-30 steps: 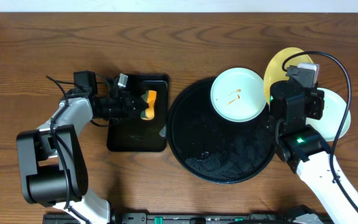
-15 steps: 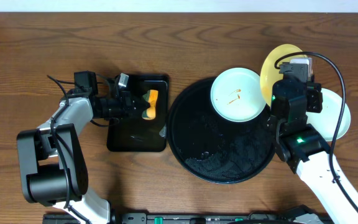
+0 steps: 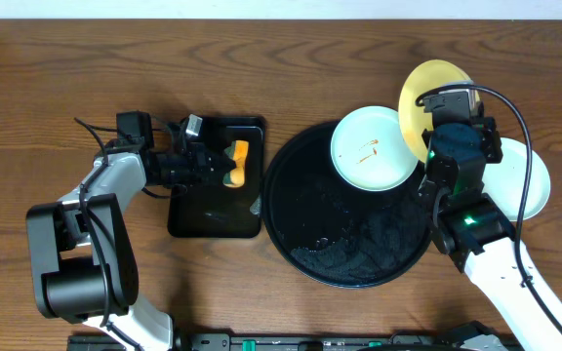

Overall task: Clean dirty plates on tray and stack at the side
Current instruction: 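Lift the yellow plate toward the side plate with the right gripper, then lower the yellow plate onto the side plate and open the right gripper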

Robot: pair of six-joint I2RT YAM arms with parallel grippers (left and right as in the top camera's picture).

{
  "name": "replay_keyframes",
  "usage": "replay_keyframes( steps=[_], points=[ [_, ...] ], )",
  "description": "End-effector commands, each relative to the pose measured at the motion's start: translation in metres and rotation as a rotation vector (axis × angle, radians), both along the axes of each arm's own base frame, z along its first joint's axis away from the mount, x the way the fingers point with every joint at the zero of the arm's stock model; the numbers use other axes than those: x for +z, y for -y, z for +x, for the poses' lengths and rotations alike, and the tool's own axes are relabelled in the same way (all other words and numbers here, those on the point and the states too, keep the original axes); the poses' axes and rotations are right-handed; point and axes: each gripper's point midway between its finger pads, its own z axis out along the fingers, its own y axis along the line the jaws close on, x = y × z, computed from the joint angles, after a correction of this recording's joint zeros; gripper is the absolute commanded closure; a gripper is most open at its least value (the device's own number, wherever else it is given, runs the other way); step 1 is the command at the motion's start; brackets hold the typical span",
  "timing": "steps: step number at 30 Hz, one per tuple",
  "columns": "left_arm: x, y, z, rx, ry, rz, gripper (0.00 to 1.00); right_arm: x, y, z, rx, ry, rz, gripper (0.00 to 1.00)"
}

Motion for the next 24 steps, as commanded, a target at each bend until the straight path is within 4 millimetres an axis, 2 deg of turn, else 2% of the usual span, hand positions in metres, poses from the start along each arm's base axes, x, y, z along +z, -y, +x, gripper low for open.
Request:
replay_keyframes(
  steps=[1,3,5,7,11,17,21,24],
  points=[
    [-0.003,-0.004,0.002,0.003,0.015,0.029,0.93,-0.001,0.007,-0.003,-0.04,0.043,0.107,0.99],
    [-0.02,-0.016,0.004,0.043,-0.025,0.139,0.93,-0.014,0.026,-0.008,-0.131,0.062,0.225,0.99],
    [-0.047,-0.045,0.004,0.149,-0.124,0.343,0.92,-0.032,0.048,-0.015,-0.221,0.059,0.347,0.99],
    [-0.062,-0.068,0.003,0.229,-0.181,0.499,0.93,-0.051,0.063,-0.019,-0.265,0.029,0.46,0.99],
    [-0.07,-0.089,0.004,0.271,-0.176,0.71,0.93,-0.074,0.098,-0.033,-0.39,0.023,0.639,0.99],
    [-0.075,-0.086,0.003,0.232,-0.132,0.916,0.93,-0.088,0.139,-0.05,-0.513,0.055,0.796,0.99],
    [-0.075,-0.068,0.001,0.182,-0.108,0.922,0.92,-0.093,0.165,-0.067,-0.63,0.093,0.834,0.99],
    [-0.076,-0.062,-0.002,0.161,-0.111,0.925,0.92,-0.102,0.181,-0.08,-0.718,0.109,0.865,0.99]
  ],
)
